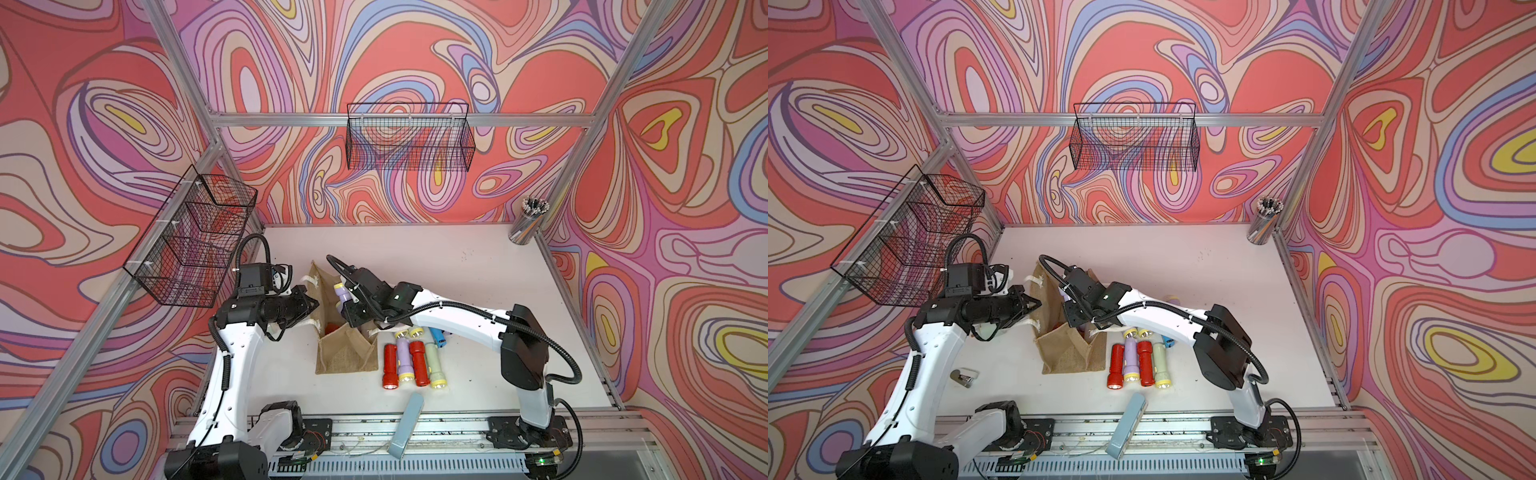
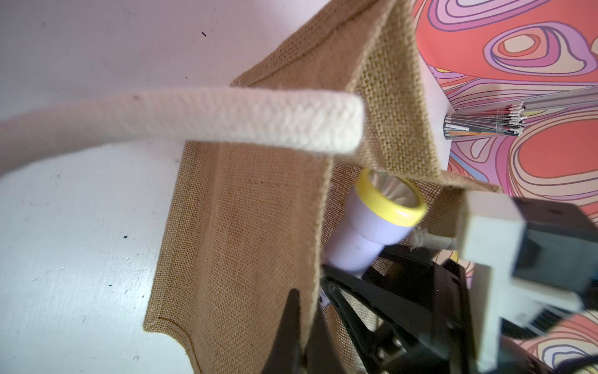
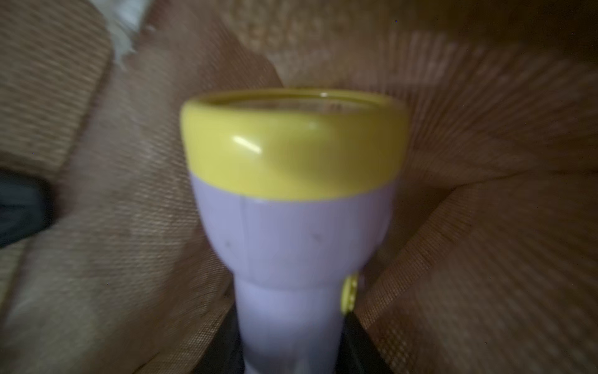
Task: Put the flashlights into the tote bags
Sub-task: Place the flashlight in the canvas bag.
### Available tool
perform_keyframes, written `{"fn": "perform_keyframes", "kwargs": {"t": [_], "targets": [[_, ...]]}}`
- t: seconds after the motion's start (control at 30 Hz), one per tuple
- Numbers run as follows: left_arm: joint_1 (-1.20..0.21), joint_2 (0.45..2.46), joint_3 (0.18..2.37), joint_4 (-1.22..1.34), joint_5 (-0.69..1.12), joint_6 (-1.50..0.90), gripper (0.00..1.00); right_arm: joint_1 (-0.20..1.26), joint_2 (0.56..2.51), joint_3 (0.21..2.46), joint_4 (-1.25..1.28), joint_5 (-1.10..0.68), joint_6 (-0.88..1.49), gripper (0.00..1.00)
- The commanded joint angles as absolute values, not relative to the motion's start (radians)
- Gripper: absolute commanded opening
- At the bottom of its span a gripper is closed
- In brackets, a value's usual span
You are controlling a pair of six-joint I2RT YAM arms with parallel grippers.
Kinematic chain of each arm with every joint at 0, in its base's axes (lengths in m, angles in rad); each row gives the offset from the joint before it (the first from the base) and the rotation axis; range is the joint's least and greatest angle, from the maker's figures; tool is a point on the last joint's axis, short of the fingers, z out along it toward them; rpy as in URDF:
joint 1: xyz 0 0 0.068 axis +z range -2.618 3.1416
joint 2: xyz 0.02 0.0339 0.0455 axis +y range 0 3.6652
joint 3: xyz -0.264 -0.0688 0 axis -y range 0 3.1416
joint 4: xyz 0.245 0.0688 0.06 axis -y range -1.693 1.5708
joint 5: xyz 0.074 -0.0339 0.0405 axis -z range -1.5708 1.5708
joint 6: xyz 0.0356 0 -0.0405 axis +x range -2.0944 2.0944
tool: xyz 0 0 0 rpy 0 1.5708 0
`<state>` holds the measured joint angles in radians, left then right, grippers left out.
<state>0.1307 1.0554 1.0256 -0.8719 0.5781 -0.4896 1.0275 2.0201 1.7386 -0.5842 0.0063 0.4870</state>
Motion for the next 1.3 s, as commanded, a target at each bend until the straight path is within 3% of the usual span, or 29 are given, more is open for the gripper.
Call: {"fn": "perform_keyframes", "kwargs": {"t": [0.0, 0.43, 0.93, 1.17, 1.27], "targets": [[0.133, 1.034, 1.050, -0.905, 0.581, -0.479, 0.01, 1.029, 2.037, 1.776, -0.631, 0.012, 0.511, 0.00], [0.133, 1.034, 1.047, -0.880, 0.609, -0.503, 0.00, 1.029, 2.166, 1.886, -0.963, 0.031, 0.499, 0.00], [0.132, 1.021, 1.032, -0.885, 0.629, -0.506, 0.00, 1.007, 2.275, 1.953, -1.033, -0.065, 0.467, 0.04], [0.133, 1.020, 1.031, -0.875, 0.635, -0.519, 0.00, 0.969, 2.271, 1.902, -1.015, -0.089, 0.465, 0.14], [0.133, 1.022, 1.028, -0.873, 0.637, -0.523, 0.00, 0.959, 2.263, 1.903, -1.008, -0.109, 0.468, 0.25]]}}
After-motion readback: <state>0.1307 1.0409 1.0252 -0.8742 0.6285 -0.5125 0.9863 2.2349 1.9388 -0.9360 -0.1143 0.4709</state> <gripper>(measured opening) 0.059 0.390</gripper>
